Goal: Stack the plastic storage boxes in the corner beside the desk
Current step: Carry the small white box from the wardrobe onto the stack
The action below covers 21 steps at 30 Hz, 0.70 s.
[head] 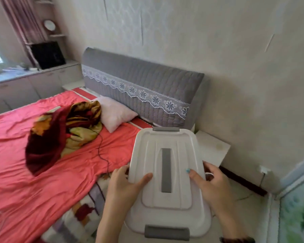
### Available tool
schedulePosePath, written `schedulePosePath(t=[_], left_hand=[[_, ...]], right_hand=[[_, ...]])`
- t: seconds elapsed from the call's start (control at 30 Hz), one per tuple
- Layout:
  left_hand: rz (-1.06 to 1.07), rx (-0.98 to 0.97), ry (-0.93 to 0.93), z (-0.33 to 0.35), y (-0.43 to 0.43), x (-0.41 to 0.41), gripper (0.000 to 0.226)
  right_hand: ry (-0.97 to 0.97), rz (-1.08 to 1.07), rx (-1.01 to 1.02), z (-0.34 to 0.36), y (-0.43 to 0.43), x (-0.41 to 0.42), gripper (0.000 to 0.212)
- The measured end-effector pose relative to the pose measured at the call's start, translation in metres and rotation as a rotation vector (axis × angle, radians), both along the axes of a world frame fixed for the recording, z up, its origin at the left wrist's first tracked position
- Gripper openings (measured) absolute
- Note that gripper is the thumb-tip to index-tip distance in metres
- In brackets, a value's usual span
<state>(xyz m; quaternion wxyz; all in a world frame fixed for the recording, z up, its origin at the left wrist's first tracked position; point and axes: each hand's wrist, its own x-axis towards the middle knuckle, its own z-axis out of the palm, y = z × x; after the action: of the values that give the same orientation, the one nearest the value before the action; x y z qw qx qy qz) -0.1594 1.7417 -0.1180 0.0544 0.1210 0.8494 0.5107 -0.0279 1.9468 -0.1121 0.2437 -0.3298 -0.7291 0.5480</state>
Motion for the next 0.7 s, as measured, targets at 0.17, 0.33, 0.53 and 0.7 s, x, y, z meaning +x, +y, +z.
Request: schedulePosePath(t=[0.17,0.33,0.53,0.7], left_hand=[[0.221,-0.021,0.002,-0.006,-0.059,0.026,0.062],[0.422,-0.016,-0.035,-0.01,-0.119,0.059,0.066],[0.68,0.013,-0.064,-0.005,-0.195,0.109,0.067],[0.835,0.065,-0.082,0.001,-0.257,0.144,0.067]], right_hand=[[-0.024,0.257,-0.058,-0.002,-0.035,-0.027,0.049],[-0.034,0.472,-0.082,-0.009,-0.081,-0.05,0.047],[-0.038,0.753,-0.031,-0.006,-0.158,-0.064,0.059],[-0.02,0.897,-0.002,0.001,-0.231,-0.063,0.066]])
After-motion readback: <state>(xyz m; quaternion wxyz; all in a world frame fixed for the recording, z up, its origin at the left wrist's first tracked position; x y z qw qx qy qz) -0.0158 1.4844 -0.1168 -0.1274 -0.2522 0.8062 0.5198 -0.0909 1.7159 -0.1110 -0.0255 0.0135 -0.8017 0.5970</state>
